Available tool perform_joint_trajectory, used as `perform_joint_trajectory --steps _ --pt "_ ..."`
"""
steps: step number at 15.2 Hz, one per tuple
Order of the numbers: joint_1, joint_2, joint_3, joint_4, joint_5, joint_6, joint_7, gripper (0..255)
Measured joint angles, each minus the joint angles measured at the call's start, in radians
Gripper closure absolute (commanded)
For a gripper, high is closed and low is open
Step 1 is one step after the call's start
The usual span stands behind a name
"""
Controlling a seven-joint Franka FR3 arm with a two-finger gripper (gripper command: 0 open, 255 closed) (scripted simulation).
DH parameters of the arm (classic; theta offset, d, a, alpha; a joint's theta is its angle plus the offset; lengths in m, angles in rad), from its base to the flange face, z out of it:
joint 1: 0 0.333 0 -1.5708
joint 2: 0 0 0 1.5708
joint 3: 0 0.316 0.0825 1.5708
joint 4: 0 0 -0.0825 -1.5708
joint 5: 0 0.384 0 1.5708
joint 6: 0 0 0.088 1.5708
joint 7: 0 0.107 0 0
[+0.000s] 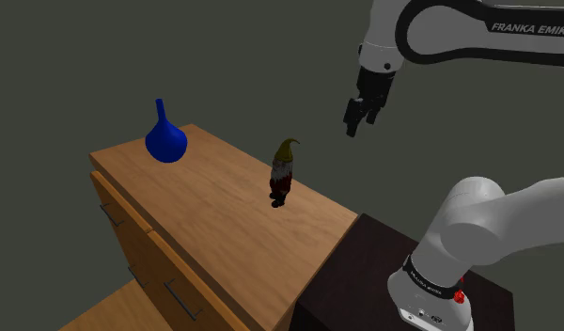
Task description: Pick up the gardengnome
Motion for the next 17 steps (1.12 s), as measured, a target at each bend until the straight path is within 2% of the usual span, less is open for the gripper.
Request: perform_joint_trajectory --steps 3,9,17 --pt "-0.001 0.040 -0.017 0.007 -0.001 0.040 -0.016 0" --pt "0.008 0.225 -0.086 0.031 0.017 0.228 -0.089 0" --pt "0.037 0.529 -0.163 0.178 0.099 0.417 -0.219 0"
